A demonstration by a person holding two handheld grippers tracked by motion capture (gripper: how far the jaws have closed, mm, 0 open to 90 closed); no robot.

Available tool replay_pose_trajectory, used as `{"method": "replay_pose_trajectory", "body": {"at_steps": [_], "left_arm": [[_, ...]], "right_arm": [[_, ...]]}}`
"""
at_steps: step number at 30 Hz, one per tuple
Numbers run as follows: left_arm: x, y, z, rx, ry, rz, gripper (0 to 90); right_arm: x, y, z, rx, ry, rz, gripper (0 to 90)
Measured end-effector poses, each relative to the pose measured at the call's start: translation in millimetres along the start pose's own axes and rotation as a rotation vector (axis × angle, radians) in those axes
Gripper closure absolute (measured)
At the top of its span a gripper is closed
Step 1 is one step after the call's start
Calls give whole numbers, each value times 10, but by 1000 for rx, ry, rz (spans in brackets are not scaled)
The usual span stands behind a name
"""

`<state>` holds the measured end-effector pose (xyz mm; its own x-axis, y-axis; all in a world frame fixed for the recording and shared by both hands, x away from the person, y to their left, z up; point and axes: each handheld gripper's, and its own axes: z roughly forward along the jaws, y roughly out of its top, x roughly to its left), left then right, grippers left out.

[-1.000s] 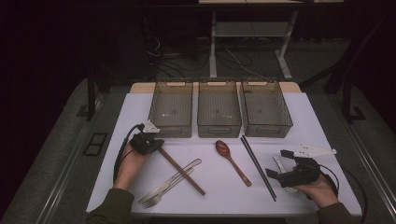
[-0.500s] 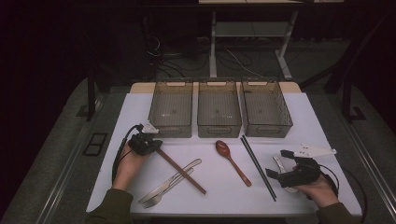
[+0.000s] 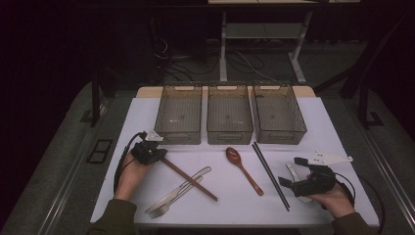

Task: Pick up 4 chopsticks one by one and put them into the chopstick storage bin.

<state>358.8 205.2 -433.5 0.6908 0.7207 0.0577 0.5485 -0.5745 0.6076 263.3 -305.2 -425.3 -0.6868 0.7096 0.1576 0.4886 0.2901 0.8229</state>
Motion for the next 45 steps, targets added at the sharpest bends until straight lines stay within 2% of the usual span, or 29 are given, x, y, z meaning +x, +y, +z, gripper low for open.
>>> {"method": "replay_pose_trajectory", "body": {"at_steps": [18,45], "left_arm": [[8,-96,-73,30,-9,0,887],[-77,-245,-228,59,-41,-7,887]], "right_arm": [[-4,0,3,0,-3,2,7],[-8,2,7,0,-4,6,7]]}}
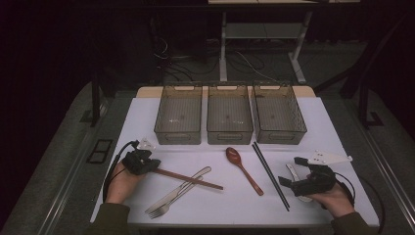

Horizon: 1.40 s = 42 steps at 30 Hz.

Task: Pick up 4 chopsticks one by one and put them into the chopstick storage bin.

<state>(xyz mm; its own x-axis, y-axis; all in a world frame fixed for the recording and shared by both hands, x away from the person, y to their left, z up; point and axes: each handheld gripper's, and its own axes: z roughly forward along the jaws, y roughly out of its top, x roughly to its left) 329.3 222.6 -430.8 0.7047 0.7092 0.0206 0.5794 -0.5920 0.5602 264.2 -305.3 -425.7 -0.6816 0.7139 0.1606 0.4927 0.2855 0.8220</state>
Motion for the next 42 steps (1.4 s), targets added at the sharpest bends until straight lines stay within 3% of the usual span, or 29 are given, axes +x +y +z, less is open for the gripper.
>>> {"method": "replay_pose_trajectory", "body": {"at_steps": [23,26,31,39,40,42], "left_arm": [[-73,-123,-101,-7,3,3,886],[-100,-67,-141,-50,-7,3,886],[-303,104,-137,-110,-94,45,886],[-761,388,-10,-162,-254,127,887],[-865,440,17,-170,-290,145,887],[-912,462,29,-172,-306,155,887]], "right_arm": [[-2,2,0,-3,-1,-1,7],[-1,1,1,-1,0,0,7],[-1,1,2,0,0,0,7],[1,-2,1,4,-1,-4,7],[2,-2,-2,4,-1,-2,7],[3,-3,-2,4,0,-2,7]]}}
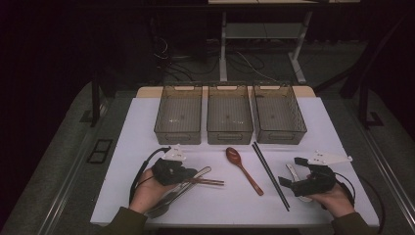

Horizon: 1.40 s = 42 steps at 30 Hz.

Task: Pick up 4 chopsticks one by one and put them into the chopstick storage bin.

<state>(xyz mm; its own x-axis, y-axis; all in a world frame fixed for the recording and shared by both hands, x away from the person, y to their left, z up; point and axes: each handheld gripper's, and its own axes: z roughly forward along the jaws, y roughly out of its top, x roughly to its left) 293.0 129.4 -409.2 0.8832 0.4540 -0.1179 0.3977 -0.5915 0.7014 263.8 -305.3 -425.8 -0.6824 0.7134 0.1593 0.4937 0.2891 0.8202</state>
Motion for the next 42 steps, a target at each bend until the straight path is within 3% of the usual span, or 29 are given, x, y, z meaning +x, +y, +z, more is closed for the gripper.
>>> {"method": "replay_pose_trajectory", "body": {"at_steps": [6,11,26,28,42], "left_arm": [[-193,103,160,0,-68,40,887],[-248,145,293,7,-112,49,888],[-330,157,580,71,-141,85,887],[-317,167,611,86,-134,115,888],[-238,201,665,94,-106,114,888]], "right_arm": [[0,1,6,1,1,1,7],[-2,0,12,1,0,-2,7],[3,0,15,2,0,-4,7],[0,0,14,3,-1,-4,7],[-1,-1,18,3,-2,-5,7]]}}
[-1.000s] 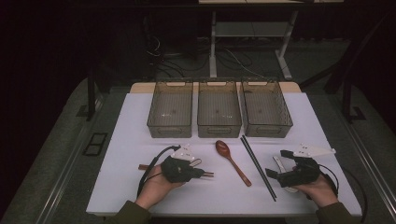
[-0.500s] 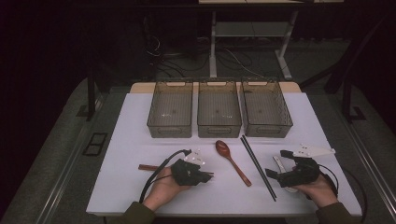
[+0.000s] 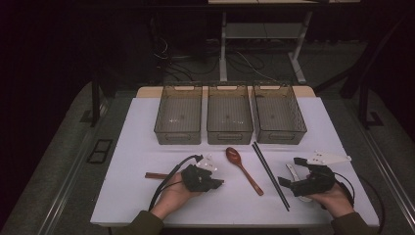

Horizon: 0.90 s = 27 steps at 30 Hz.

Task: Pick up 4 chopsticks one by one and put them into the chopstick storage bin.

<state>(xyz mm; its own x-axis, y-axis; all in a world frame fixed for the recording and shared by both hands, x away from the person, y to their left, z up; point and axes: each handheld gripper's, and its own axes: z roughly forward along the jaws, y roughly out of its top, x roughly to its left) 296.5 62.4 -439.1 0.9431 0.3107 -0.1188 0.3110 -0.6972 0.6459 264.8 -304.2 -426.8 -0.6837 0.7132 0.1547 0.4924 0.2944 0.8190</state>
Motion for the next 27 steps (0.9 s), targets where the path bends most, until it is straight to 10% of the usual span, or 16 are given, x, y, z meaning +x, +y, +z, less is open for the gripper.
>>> {"method": "replay_pose_trajectory", "body": {"at_steps": [27], "left_arm": [[213,132,113,-2,53,-32,888]], "right_arm": [[-8,1,2,-3,-2,2,7]]}}
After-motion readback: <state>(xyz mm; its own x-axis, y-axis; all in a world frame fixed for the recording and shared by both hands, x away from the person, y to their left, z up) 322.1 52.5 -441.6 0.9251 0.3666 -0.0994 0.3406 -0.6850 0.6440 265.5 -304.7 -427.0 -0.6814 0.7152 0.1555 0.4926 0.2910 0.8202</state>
